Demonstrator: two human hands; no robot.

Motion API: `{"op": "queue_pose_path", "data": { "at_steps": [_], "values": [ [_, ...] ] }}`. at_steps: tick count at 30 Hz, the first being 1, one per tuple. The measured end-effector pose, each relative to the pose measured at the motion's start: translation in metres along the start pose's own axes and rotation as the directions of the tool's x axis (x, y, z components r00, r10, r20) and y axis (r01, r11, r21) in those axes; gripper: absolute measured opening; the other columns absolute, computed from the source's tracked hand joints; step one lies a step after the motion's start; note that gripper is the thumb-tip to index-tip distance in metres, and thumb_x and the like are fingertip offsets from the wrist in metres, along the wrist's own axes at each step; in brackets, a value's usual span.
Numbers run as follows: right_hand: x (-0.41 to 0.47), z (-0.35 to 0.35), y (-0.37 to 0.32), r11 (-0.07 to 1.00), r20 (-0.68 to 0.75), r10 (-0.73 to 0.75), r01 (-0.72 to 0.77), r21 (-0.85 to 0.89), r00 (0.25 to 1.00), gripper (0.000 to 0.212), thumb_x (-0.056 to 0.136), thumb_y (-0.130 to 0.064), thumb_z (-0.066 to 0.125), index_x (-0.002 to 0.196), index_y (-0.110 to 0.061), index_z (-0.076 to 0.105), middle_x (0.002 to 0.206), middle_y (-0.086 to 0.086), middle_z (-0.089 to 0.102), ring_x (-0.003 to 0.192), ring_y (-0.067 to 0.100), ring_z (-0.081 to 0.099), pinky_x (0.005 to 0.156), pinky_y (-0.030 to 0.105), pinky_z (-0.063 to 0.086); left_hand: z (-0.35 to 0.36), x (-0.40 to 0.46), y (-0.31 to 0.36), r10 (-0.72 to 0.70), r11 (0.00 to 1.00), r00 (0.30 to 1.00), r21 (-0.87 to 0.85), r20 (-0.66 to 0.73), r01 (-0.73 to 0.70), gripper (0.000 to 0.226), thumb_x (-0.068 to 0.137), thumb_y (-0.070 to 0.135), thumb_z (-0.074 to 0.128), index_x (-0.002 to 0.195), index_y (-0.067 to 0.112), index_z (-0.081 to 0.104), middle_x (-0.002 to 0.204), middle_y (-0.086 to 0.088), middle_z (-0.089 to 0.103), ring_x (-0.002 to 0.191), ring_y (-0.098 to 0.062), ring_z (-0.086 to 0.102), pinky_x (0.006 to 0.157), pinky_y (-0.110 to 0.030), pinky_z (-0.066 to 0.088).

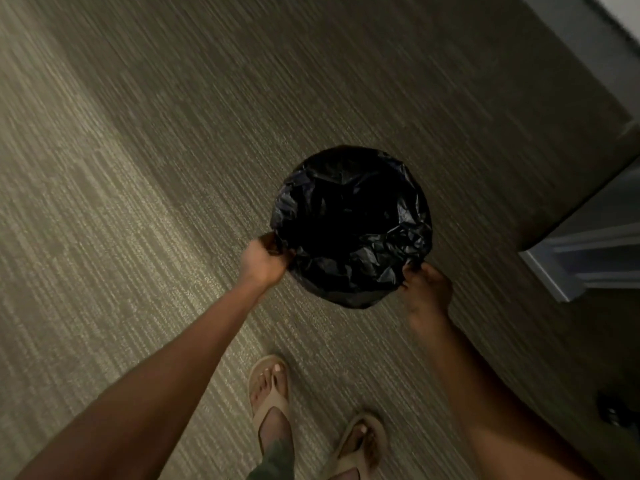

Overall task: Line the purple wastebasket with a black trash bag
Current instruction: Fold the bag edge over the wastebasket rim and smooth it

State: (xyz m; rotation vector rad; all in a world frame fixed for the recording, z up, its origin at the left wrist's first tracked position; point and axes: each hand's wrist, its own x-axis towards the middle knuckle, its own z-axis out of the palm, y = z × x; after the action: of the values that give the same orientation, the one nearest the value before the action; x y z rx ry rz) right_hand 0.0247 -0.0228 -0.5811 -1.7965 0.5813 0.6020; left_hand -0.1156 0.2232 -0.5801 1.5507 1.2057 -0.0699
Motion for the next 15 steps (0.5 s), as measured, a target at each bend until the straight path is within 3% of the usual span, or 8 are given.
{"op": "queue_pose_path", "data": {
  "at_steps": [2,5,10,12,15],
  "values": [
    [0.016,0.02,-0.014,0.997,0.002,-0.041,0.041,-0.059,0.999,0.007,0.093,-0.012,0.068,0.092,-0.01,0.075,0.099,0.021,0.076,0.091,0.035,0.072,0.079,0.051,0.058,-0.004,0.024,0.015,0.005,1.0,1.0,-0.022,-0.01,-0.006,0.037,0.088,0.025,0.082,0.122,0.014,0.075,0.111,-0.005,0.079,0.101,-0.026,0.076,0.091,-0.045,0.063],
    [0.044,0.047,-0.031,0.995,0.019,-0.047,0.049,-0.086,0.999,0.015,0.092,-0.014,0.067,0.077,-0.013,0.069,0.09,0.017,0.073,0.085,0.032,0.066,0.074,0.047,0.051,-0.007,0.057,0.034,-0.001,0.999,0.999,0.033,-0.043,0.003,0.032,0.088,0.027,0.078,0.118,0.016,0.076,0.109,-0.006,0.079,0.099,-0.031,0.076,0.089,-0.049,0.064],
    [0.075,0.075,-0.052,0.998,0.002,-0.047,0.047,-0.046,0.999,0.015,0.09,-0.011,0.069,0.076,-0.015,0.071,0.093,0.017,0.076,0.083,0.029,0.069,0.072,0.04,0.05,-0.01,0.094,0.058,0.056,0.998,0.998,0.038,-0.008,-0.056,0.032,0.091,0.018,0.073,0.121,0.007,0.075,0.116,-0.023,0.076,0.108,-0.046,0.072,0.087,-0.059,0.059],
    [0.081,0.084,-0.055,0.998,-0.001,-0.054,0.054,-0.036,0.999,0.008,0.09,-0.009,0.068,0.085,-0.012,0.073,0.098,0.023,0.076,0.084,0.03,0.069,0.072,0.041,0.053,-0.012,0.105,0.063,0.075,0.996,0.997,0.039,-0.011,-0.074,0.031,0.092,0.012,0.071,0.12,0.0,0.073,0.115,-0.033,0.073,0.102,-0.053,0.07,0.079,-0.061,0.058],
    [0.088,0.095,-0.057,0.998,0.002,-0.06,0.06,-0.027,0.998,0.007,0.09,-0.009,0.068,0.092,-0.011,0.074,0.105,0.024,0.077,0.097,0.04,0.074,0.084,0.057,0.059,-0.016,0.117,0.069,0.093,0.995,0.995,0.044,-0.018,-0.092,0.028,0.091,0.01,0.07,0.118,0.0,0.073,0.115,-0.031,0.074,0.085,-0.033,0.071,0.07,-0.049,0.059]
  ]
}}
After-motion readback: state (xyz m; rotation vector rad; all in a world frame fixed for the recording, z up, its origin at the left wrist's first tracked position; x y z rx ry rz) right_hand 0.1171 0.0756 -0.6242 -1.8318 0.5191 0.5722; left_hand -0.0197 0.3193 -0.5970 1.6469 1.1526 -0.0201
